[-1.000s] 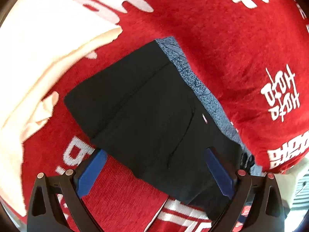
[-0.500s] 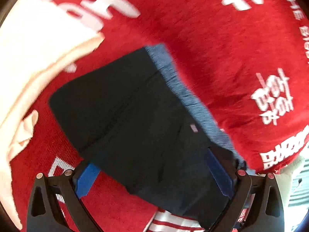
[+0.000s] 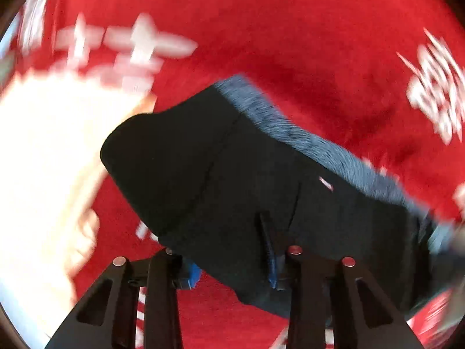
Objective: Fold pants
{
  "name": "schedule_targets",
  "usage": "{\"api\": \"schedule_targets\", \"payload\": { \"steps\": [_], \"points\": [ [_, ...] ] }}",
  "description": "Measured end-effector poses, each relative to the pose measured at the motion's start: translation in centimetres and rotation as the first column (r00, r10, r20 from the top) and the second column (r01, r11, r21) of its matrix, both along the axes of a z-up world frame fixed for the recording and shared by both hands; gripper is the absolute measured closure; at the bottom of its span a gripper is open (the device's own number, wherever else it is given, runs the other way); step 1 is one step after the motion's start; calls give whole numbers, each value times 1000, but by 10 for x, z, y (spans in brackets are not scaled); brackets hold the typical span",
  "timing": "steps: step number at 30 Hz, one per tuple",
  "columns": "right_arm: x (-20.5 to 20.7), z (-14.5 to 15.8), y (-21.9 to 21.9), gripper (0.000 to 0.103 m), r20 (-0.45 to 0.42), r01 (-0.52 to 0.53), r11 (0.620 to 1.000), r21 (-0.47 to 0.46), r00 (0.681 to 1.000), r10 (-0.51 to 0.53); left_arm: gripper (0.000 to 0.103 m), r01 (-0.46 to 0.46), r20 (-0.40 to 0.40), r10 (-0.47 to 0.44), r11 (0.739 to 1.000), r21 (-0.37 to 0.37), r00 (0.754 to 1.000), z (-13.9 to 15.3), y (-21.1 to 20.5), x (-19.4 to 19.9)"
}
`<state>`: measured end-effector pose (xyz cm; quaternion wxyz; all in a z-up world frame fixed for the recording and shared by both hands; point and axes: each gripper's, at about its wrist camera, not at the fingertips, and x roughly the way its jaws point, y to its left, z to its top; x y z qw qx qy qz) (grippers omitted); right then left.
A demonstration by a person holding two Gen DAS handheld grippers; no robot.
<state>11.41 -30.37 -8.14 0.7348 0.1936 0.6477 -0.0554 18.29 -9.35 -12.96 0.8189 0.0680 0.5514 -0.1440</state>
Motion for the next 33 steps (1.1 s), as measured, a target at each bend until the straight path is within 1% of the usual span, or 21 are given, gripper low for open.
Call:
{"api": "schedule_targets", "payload": {
  "steps": [1,2,4,5,6,7,8,11,14,16,19,20,21,22,23,24,25,26,28,29,33],
  "points": [
    [11,2,-1,39,3,-10,999,30,1000,10,69,40,45,-42,998,45,998,3,-8,-6],
    [30,4,-1,39,2,-26,996,86,1000,26,69,72,81,-79,994,87,994,5,-15,-13],
    [59,5,4,39,-13,-63,984,166,998,66,69,125,140,-148,980,156,979,9,-27,-23],
    [80,4,15,34,-36,-106,972,211,993,116,69,145,162,-175,972,184,971,10,-31,-27],
    [94,4,25,29,-52,-139,964,229,987,154,69,157,175,-194,967,203,965,10,-33,-30],
    [106,5,35,20,-64,-168,957,235,980,188,69,163,182,-204,963,215,962,11,-33,-31],
    [125,5,53,20,-72,-220,946,238,967,243,69,169,186,-214,959,228,959,12,-33,-32],
    [158,2,90,20,-96,-310,925,222,937,337,69,181,200,-234,950,253,951,15,-35,-34],
    [186,-8,133,19,-134,-387,886,255,893,429,69,191,215,-256,941,280,943,17,-38,-38],
    [193,-17,151,19,-170,-415,873,257,869,464,69,194,222,-263,938,288,939,17,-41,-40],
    [200,-40,174,19,-258,-472,850,235,813,522,69,192,228,-264,936,293,937,16,-41,-44],
    [199,-50,178,20,-303,-489,844,219,788,535,69,192,230,-265,936,295,937,16,-39,-45],
    [197,-56,180,26,-328,-498,842,209,775,540,69,193,230,-266,936,294,936,17,-39,-45],
    [194,-60,179,57,-340,-503,840,204,768,543,71,198,218,-265,938,286,939,17,-40,-47],
    [190,-60,173,82,-335,-495,847,194,778,532,72,204,229,-272,937,283,935,19,-40,-50],
    [189,-57,168,86,-315,-473,856,210,796,517,72,208,241,-281,935,287,929,19,-46,-50],
    [187,-52,163,86,-293,-456,862,222,812,505,72,221,253,-295,933,283,921,25,-48,-53],
    [181,-43,155,86,-252,-452,865,219,830,498,72,229,259,-299,936,267,918,31,-50,-55],
    [169,-31,143,87,-198,-438,870,227,854,481,72,241,271,-301,942,232,914,45,-54,-59],
    [161,-21,131,87,-156,-412,878,244,877,455,72,246,277,-304,943,224,911,49,-56,-60],
    [130,11,92,87,-31,-348,893,285,928,371,72,293,305,-330,942,163,893,79,-73,-73]
  ]
}}
